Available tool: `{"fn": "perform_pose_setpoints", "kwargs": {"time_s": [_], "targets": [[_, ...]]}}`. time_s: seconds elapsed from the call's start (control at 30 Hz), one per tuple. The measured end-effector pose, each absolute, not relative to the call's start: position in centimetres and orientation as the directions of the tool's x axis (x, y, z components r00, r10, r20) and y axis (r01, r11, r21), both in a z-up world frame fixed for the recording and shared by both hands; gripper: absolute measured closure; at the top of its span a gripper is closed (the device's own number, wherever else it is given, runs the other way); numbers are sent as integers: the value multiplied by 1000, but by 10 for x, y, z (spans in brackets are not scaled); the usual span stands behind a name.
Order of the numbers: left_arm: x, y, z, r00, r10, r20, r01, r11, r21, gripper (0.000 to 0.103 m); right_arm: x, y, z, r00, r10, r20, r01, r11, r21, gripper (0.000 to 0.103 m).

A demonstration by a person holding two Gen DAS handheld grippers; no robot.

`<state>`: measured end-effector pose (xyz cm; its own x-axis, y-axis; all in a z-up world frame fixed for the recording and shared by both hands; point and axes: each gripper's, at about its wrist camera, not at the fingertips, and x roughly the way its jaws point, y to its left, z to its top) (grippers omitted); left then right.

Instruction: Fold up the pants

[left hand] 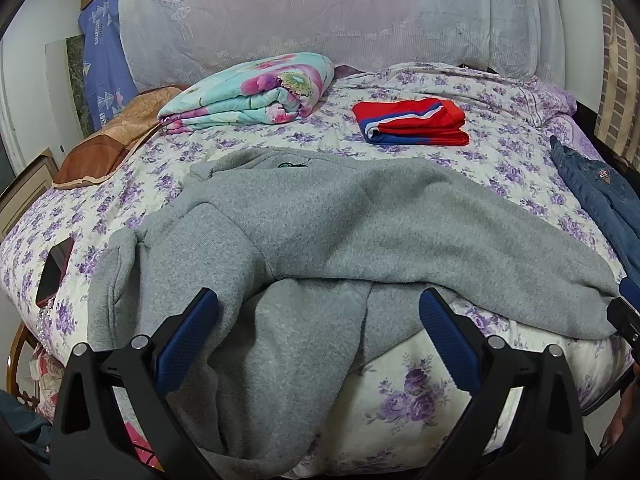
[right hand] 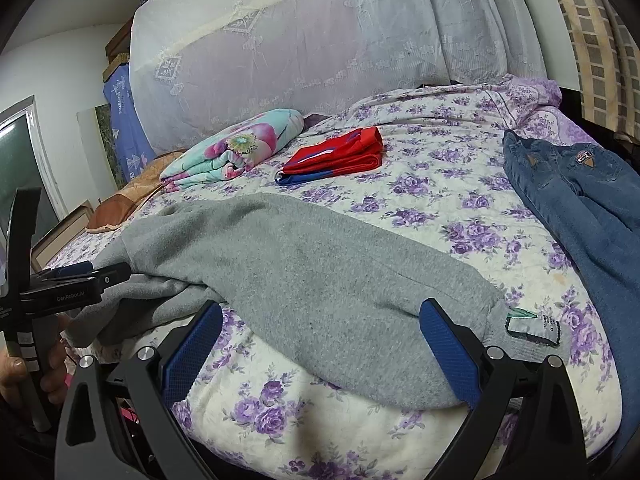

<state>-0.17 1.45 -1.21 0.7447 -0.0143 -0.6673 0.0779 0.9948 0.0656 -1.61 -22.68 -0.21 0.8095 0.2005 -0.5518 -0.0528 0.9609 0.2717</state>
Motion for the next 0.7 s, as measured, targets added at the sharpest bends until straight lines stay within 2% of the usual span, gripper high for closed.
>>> {"fn": "perform_pose_setpoints", "kwargs": {"time_s": [0.7], "targets": [[-1,15,-13,744,-14,-668,78,995,66,5,-11,-226,-6,795,217,-566,-60,958,282,4]]}}
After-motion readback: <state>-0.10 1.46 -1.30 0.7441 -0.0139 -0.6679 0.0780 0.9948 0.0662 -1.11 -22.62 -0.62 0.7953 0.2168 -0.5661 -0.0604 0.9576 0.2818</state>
